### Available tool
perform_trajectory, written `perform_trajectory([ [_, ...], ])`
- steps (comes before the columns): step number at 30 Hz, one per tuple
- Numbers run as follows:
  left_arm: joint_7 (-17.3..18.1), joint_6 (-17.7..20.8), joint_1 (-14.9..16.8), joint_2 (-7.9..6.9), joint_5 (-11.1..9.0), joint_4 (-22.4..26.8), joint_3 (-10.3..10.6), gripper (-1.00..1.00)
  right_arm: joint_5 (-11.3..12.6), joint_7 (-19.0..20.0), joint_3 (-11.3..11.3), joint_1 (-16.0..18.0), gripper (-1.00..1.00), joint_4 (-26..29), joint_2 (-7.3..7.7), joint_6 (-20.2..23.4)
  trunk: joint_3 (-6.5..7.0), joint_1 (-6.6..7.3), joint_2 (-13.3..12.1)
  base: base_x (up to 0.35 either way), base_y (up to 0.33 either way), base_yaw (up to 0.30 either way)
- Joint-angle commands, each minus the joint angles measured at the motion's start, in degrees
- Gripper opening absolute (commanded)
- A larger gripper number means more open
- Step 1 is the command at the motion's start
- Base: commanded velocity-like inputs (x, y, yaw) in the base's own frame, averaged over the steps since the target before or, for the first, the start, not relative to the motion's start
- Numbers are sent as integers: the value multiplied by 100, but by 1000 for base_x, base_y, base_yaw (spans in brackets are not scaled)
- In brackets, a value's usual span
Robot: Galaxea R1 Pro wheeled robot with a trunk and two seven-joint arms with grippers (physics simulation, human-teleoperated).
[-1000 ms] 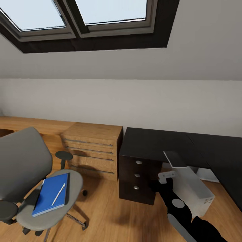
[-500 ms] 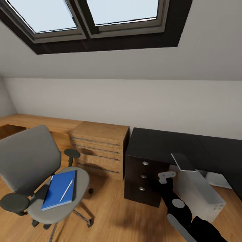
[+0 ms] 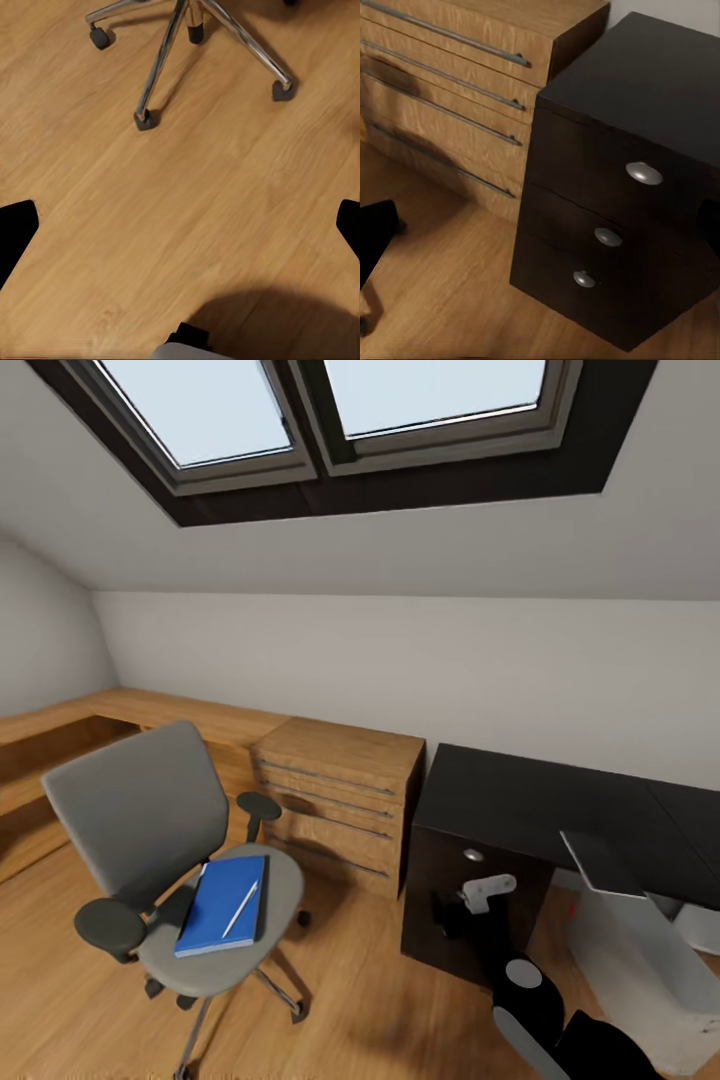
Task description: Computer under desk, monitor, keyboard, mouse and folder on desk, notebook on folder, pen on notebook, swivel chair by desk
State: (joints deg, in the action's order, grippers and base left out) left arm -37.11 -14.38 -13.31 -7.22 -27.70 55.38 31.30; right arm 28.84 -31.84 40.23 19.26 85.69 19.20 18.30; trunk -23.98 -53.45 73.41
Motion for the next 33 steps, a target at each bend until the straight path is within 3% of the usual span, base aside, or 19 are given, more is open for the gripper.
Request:
perform_trajectory([
  [1, -22, -38, 4, -7, -60, 8, -18, 100, 30, -101, 77, 8, 100, 10, 6, 13, -5, -1, 4, 0, 0, 276],
  [3, -24, -38, 4, -8, -66, 11, -189, 100, 26, -293, 173, 8, 100, 9, 5, -47, -5, -1, 4, 0, 0, 276],
  [13, -16, -42, 4, -6, -85, 17, -627, 100, 27, -389, 278, 8, 100, 1, 5, -89, -5, -1, 4, 0, 0, 276],
  [16, 1, -40, 4, -6, -94, 23, -971, 100, 26, -394, 276, 8, 100, 2, 5, -89, -5, -1, 4, 0, 103, 276],
  [18, 13, -44, 4, -6, -113, 27, -1357, 100, 25, -400, 275, 8, 100, 8, 5, -91, -5, -1, 4, 9, 273, 276],
  [19, 17, -41, 4, -7, -124, 28, -1420, 100, 25, -401, 277, 8, 100, 8, 5, -93, -5, -1, 4, 40, 290, 276],
  [20, 68, -36, 4, -9, -166, 27, -1554, 100, 25, -401, 277, 8, 100, 9, 5, -96, -5, -1, 4, 104, 278, 276],
  [21, 467, -27, 4, -39, -460, 36, -1745, 100, 25, -401, 282, 8, 100, 9, 5, -98, -5, -1, 4, 214, 231, 276],
  [24, 811, -31, 4, -57, -632, 97, -1913, 100, 25, -402, 280, 8, 100, 9, 5, -98, -5, -1, 4, 228, 220, 276],
  [25, 1041, -17, 4, -68, -686, 443, -2095, 100, 25, -402, 276, 8, 100, 9, 5, -98, -5, -1, 4, 246, 62, 276],
  [29, 1093, 43, 4, -115, -691, 736, -2219, 100, 25, -402, 275, 8, 100, 9, 5, -99, -5, -1, 4, 249, 28, 276],
  [30, 1075, 404, 1, -350, -680, 1767, -2336, 100, 25, -402, 280, 8, 100, 3, 5, -99, -5, -1, 4, 55, 3, 276],
  [32, 1051, 662, -1, -410, -687, 2069, -2354, 100, 25, -402, 281, 8, 100, 2, 4, -100, -5, -1, 4, 40, 2, 276],
  [33, 984, 1188, -3, -477, -705, 2401, -2434, 100, 25, -402, 282, 8, 100, 1, 3, -105, -5, -1, 4, 18, 1, 276],
])
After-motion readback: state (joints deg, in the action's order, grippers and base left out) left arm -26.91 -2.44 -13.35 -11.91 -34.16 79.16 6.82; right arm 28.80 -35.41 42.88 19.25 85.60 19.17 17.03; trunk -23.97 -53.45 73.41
